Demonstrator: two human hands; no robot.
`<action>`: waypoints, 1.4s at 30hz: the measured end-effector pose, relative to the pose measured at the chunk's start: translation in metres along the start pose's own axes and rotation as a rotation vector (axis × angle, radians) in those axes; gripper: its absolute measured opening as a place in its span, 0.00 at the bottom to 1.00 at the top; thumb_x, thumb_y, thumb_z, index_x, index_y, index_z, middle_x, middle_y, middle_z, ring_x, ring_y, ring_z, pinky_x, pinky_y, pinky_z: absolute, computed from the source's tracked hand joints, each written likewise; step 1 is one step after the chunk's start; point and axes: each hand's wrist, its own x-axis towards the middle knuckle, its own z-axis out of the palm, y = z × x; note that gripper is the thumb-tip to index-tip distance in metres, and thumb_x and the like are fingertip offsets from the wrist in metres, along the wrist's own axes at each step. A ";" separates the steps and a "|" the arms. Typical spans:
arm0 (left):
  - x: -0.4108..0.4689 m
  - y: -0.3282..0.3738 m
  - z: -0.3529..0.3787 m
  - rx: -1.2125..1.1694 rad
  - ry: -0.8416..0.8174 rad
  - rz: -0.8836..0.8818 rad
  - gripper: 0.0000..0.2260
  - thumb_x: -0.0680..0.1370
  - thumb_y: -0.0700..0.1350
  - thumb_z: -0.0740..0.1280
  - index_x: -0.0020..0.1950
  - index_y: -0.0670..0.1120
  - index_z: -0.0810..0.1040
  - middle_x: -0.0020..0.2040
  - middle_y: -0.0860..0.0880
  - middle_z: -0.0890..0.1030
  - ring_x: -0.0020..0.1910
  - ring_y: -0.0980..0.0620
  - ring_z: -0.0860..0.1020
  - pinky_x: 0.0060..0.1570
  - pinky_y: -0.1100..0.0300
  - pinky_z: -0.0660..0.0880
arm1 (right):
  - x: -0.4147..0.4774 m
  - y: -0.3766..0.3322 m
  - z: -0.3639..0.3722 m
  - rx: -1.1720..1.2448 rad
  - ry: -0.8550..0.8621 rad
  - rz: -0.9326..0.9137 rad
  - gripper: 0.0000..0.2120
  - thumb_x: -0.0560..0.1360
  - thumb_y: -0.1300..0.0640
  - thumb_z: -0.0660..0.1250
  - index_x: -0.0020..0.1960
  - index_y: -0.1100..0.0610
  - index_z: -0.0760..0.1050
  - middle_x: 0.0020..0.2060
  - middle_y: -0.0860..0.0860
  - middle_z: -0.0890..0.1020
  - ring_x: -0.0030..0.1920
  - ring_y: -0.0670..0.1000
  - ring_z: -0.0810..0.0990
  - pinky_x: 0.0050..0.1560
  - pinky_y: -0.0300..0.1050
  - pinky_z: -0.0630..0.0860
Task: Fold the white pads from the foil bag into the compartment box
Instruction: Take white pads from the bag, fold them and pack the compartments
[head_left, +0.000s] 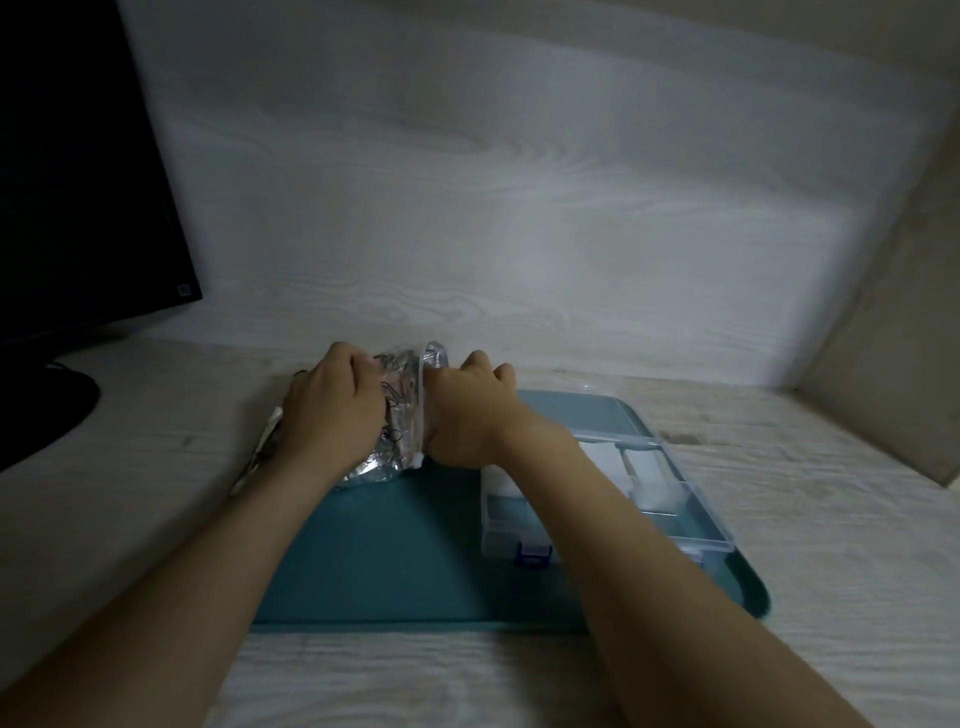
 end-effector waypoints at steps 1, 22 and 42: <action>0.000 0.000 0.002 0.003 0.004 0.001 0.11 0.87 0.48 0.54 0.52 0.48 0.74 0.57 0.41 0.83 0.54 0.39 0.74 0.49 0.54 0.64 | 0.000 -0.001 0.001 -0.042 -0.022 -0.002 0.25 0.77 0.50 0.69 0.71 0.53 0.69 0.58 0.53 0.75 0.66 0.61 0.66 0.65 0.59 0.61; -0.002 -0.003 0.002 -0.054 0.044 0.089 0.10 0.86 0.47 0.56 0.51 0.48 0.76 0.46 0.50 0.82 0.49 0.43 0.76 0.49 0.50 0.73 | -0.021 0.008 -0.005 0.421 0.048 0.044 0.31 0.74 0.53 0.62 0.77 0.55 0.69 0.67 0.59 0.79 0.66 0.65 0.76 0.69 0.62 0.71; -0.008 0.007 -0.003 0.042 0.246 0.366 0.13 0.81 0.46 0.59 0.62 0.44 0.78 0.59 0.45 0.83 0.57 0.40 0.79 0.62 0.43 0.73 | -0.017 0.021 -0.002 0.740 0.359 0.008 0.08 0.72 0.61 0.73 0.49 0.52 0.80 0.41 0.50 0.84 0.42 0.52 0.82 0.42 0.48 0.78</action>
